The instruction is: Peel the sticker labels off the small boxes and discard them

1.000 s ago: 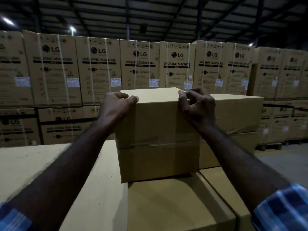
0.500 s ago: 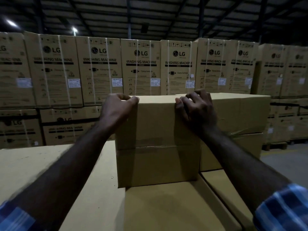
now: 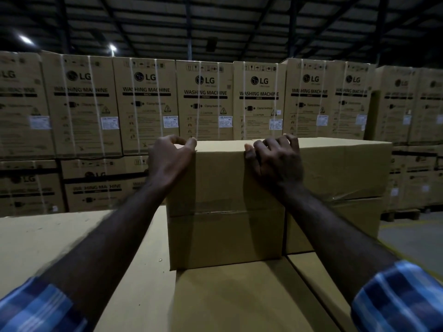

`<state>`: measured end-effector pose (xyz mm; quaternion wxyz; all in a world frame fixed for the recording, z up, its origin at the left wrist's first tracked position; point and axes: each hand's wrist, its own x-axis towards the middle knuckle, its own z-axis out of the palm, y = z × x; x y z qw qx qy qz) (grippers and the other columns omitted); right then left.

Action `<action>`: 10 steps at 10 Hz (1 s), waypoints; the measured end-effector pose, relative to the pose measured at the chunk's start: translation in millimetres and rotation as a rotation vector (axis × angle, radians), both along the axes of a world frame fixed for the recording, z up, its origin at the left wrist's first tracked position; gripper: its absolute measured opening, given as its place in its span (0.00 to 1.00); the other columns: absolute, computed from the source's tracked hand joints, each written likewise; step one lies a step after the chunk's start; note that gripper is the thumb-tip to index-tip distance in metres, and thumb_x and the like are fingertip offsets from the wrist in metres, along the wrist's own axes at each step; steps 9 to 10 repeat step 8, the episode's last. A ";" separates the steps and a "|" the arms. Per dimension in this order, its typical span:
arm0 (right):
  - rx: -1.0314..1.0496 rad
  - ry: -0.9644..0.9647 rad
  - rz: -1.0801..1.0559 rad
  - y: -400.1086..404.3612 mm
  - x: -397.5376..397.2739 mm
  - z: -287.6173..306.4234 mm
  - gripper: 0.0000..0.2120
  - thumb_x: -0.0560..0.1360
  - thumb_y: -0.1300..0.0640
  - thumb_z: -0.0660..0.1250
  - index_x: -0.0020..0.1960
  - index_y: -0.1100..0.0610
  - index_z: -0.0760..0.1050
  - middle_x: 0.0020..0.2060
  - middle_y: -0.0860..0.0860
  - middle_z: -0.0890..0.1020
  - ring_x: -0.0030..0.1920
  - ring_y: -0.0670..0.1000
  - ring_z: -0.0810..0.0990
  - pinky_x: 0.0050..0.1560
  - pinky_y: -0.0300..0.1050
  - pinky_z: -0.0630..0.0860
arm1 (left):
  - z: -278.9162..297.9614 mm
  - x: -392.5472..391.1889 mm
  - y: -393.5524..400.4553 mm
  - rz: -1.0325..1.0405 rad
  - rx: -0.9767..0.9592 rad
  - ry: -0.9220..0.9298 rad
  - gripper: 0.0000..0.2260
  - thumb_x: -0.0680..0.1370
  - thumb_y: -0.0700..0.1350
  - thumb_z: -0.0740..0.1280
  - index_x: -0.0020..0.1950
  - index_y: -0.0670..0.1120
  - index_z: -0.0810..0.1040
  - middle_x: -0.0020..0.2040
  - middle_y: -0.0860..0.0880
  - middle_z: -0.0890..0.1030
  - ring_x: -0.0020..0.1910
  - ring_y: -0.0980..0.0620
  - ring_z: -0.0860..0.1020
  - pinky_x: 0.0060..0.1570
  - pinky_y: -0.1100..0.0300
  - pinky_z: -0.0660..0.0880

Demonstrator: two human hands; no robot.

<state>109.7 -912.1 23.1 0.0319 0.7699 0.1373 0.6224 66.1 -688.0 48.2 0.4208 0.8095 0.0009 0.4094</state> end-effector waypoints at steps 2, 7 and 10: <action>0.025 0.088 0.015 -1.1 -1.4 -2.1 0.28 0.83 0.43 0.49 0.49 0.61 0.80 0.42 0.61 0.83 0.42 0.61 0.81 0.46 0.56 0.77 | -14.3 3.3 1.8 0.172 0.350 -0.121 0.23 0.79 0.58 0.56 0.53 0.42 0.81 0.67 0.38 0.74 0.71 0.39 0.66 0.66 0.43 0.67; 0.101 0.204 0.054 1.8 -15.6 -4.2 0.27 0.82 0.42 0.48 0.55 0.59 0.78 0.47 0.60 0.83 0.49 0.61 0.79 0.56 0.57 0.70 | -12.2 -10.2 6.9 0.223 0.713 -0.058 0.30 0.80 0.62 0.46 0.60 0.42 0.78 0.63 0.40 0.78 0.69 0.38 0.68 0.67 0.40 0.63; 0.131 0.191 0.077 12.1 -23.7 -3.0 0.27 0.82 0.42 0.47 0.56 0.59 0.77 0.50 0.60 0.82 0.54 0.61 0.78 0.62 0.57 0.67 | -9.5 -21.4 3.1 0.240 0.711 -0.068 0.30 0.79 0.62 0.47 0.65 0.43 0.75 0.67 0.41 0.75 0.71 0.40 0.65 0.69 0.42 0.61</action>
